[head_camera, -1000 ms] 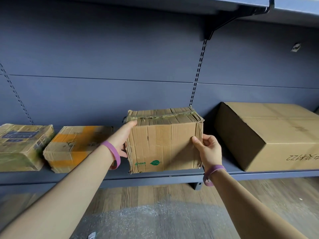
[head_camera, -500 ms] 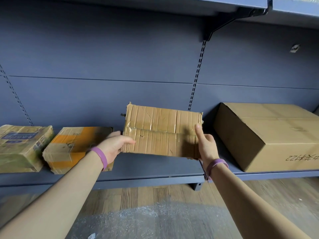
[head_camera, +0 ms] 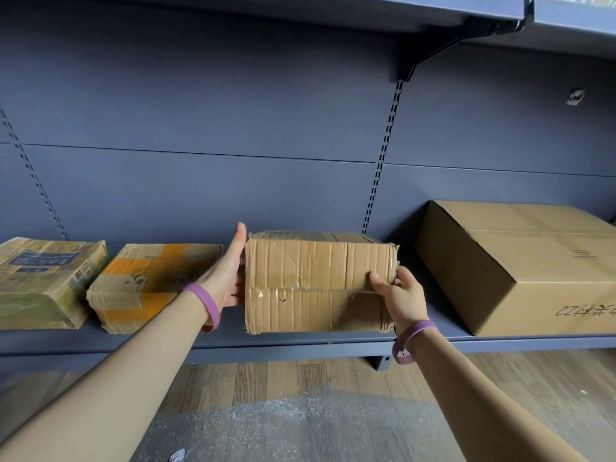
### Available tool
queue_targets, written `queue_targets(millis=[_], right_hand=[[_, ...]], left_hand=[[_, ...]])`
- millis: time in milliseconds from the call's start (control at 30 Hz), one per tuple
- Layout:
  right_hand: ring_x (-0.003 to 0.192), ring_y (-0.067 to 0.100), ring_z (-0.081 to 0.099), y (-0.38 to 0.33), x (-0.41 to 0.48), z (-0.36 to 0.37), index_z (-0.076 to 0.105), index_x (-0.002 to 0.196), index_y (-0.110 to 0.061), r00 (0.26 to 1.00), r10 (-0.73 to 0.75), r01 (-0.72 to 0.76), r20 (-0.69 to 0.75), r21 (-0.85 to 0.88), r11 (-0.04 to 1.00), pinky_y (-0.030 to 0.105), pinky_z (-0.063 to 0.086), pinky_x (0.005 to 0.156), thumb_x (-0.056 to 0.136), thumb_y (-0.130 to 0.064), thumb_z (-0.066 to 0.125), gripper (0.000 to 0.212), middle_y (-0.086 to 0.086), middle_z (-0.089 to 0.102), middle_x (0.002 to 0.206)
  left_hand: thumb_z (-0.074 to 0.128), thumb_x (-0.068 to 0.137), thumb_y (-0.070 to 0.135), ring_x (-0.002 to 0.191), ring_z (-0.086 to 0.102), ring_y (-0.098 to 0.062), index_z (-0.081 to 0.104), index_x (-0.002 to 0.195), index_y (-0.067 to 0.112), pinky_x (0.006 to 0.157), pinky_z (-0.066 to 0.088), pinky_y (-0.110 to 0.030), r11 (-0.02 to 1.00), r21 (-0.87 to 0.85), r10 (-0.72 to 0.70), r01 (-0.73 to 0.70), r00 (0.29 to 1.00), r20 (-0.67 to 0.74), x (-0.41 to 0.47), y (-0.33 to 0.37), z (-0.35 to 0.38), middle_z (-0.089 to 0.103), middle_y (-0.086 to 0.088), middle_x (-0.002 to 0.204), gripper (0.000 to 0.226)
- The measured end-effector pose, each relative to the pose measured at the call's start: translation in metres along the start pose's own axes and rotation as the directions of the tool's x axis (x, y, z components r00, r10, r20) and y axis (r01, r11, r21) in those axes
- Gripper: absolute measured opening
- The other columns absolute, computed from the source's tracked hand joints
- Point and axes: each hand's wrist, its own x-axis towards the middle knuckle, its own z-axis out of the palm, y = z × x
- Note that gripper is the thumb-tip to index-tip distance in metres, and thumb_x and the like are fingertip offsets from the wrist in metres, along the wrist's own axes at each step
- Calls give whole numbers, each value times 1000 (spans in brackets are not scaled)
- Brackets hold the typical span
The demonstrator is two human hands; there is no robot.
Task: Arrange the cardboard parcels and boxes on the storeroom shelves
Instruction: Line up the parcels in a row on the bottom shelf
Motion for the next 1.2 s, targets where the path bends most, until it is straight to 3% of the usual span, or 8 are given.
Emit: queue_targets(millis=[100,233,433,633,733,867,1033,1200], right_hand=[[84,21,59,-2,-1,-1,60,104,-2,998,-43,44,44,-19,999,40,52,83,88,-6,71,20,7,63,89],[83,18,62,-5,-7,2,54,111,-1,992,-46,50,122,-26,998,22,53,65,82,-8,78,38,8,62,96],[121,22,57,-6,-9,7,53,135,-22,975,158,-177,155,116,977,54,46,104,61,-88,63,100,-1,60,131],[134,26,46,-13,-8,-1,51,138,-29,964,213,-227,157,81,970,59,35,111,57,-92,58,102,-4,51,144],[121,23,51,-15,-7,-1,49,121,-19,980,172,-178,102,48,983,45,41,107,79,-74,57,70,1,54,129],[89,16,55,-7,1,0,52,115,-4,999,48,-48,-5,-76,996,34,44,86,85,-58,63,63,3,59,101],[90,5,62,-4,-3,5,54,124,-13,999,-27,29,34,-43,999,32,49,94,89,-36,71,46,-7,66,101],[95,28,64,2,-4,2,57,101,-13,996,-14,24,85,-120,993,47,51,95,90,-27,72,23,22,65,114]], left_hand=[[36,79,88,134,48,-32,46,143,29,112,32,-52,1000,2,-15,15,998,-57,-1,2,3,58,-6,138,88],[53,95,53,114,59,-26,60,106,28,111,38,-50,998,-48,24,-30,993,-113,1,1,1,67,-7,121,28],[55,96,27,111,65,-30,65,121,18,98,50,-47,989,-95,104,-109,993,-56,-2,-3,-4,72,-13,117,28],[66,63,20,112,63,-30,51,136,12,103,47,-51,992,-54,112,-113,993,-29,-3,-8,-7,65,-18,127,75],[64,58,12,117,61,-29,44,145,10,102,48,-46,997,-17,81,-81,997,4,5,-14,-11,61,-17,133,89],[57,76,-8,125,55,-33,51,137,7,108,44,-54,991,113,74,-76,997,28,4,-15,-9,60,-17,132,63],[45,79,-25,120,55,-29,52,131,15,102,47,-47,972,207,105,-112,993,46,6,-15,-8,63,-11,123,66],[58,73,9,123,53,-30,60,120,8,108,40,-50,972,197,130,-132,991,19,5,-14,-16,62,-14,125,47]])
